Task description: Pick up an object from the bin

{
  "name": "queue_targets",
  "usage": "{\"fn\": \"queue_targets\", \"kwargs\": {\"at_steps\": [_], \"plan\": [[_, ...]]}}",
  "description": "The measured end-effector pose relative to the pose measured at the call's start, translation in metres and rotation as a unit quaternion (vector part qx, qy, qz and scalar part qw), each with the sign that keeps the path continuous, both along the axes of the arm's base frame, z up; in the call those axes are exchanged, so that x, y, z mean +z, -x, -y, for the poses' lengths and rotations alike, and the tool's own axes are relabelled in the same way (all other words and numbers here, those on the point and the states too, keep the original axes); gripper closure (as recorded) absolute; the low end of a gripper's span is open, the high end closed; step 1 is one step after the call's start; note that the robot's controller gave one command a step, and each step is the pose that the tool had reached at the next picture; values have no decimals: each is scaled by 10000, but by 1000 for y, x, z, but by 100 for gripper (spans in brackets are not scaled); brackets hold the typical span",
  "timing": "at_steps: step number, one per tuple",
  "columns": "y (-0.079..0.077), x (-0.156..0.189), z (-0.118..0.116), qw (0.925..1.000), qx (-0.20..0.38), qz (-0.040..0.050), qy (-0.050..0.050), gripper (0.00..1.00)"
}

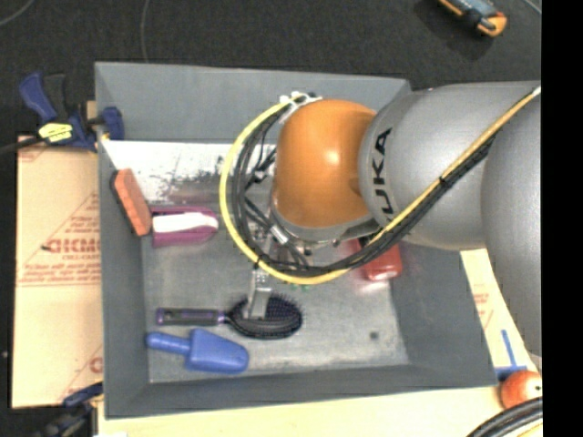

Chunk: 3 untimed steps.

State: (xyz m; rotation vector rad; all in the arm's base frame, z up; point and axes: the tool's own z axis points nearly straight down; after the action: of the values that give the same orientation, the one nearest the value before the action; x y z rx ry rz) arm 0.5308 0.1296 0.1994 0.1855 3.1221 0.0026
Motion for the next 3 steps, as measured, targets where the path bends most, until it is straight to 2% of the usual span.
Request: {"fn": "queue_targets", "kwargs": {"at_steps": [1, 2, 3], "plan": [[-3, -97, 11, 9973, 738, 10, 19, 0], [58, -37, -11, 9986, 516, 95, -21, 0], [-17, -126, 11, 9986, 517, -44, 37, 0]]}}
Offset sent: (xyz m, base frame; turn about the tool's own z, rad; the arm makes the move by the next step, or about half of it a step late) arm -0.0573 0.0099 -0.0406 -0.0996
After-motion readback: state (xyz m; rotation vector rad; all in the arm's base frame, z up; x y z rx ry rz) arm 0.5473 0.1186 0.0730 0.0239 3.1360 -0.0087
